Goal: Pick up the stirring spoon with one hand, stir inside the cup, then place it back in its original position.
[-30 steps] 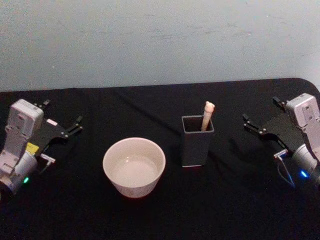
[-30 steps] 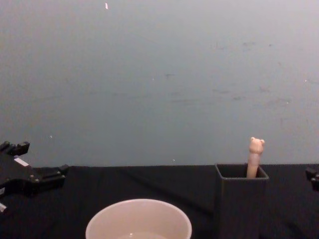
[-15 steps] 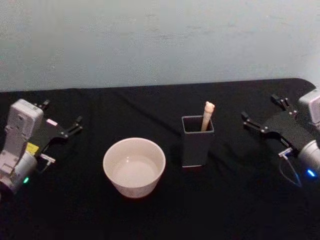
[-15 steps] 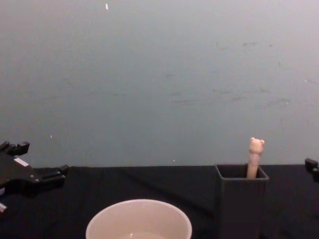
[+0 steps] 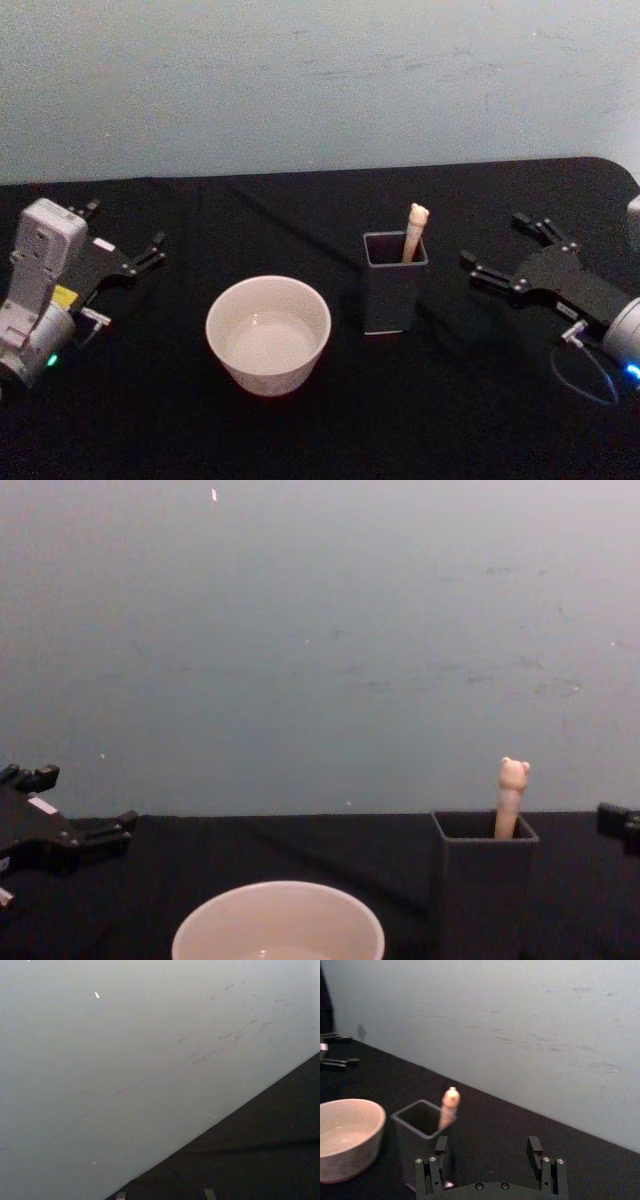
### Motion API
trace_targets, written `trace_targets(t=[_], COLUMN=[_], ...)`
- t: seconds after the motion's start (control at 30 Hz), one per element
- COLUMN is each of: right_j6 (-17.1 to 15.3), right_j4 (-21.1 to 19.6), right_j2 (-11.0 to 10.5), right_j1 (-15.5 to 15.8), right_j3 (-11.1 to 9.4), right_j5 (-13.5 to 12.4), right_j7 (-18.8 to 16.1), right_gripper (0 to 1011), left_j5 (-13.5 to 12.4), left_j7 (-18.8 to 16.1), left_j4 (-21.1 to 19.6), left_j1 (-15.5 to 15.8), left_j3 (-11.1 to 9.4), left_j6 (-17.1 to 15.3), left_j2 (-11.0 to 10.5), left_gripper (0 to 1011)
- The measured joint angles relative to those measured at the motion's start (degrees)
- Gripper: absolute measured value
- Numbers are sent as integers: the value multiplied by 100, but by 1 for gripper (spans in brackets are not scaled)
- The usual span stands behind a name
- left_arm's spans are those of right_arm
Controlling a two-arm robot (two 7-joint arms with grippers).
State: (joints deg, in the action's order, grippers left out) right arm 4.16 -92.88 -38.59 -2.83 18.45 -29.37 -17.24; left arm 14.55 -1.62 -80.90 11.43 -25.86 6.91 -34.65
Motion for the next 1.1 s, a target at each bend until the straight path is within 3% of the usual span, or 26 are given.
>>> trace_targets(t=[0.27, 0.63, 0.9, 1.1], right_j6=[-186, -448, -550, -570], right_j4=[43, 408, 781, 969], right_j2=[202, 586, 894, 1009], right_j1=[-119, -543, -890, -1060], right_j3=[76, 173, 210, 232], right_j5=[-58, -113, -17, 71], right_j7=[-288, -647, -789, -884], right_gripper=[1003, 1003, 1003, 1003], left_j5=[0, 0, 0, 0], left_j7=[0, 0, 0, 0], left_j4=[0, 0, 0, 0], left_j1=[0, 0, 0, 0], left_j3=[0, 0, 0, 0], left_j6=[0, 0, 0, 0], left_j2=[0, 0, 0, 0], left_gripper=[1001, 1001, 1001, 1001])
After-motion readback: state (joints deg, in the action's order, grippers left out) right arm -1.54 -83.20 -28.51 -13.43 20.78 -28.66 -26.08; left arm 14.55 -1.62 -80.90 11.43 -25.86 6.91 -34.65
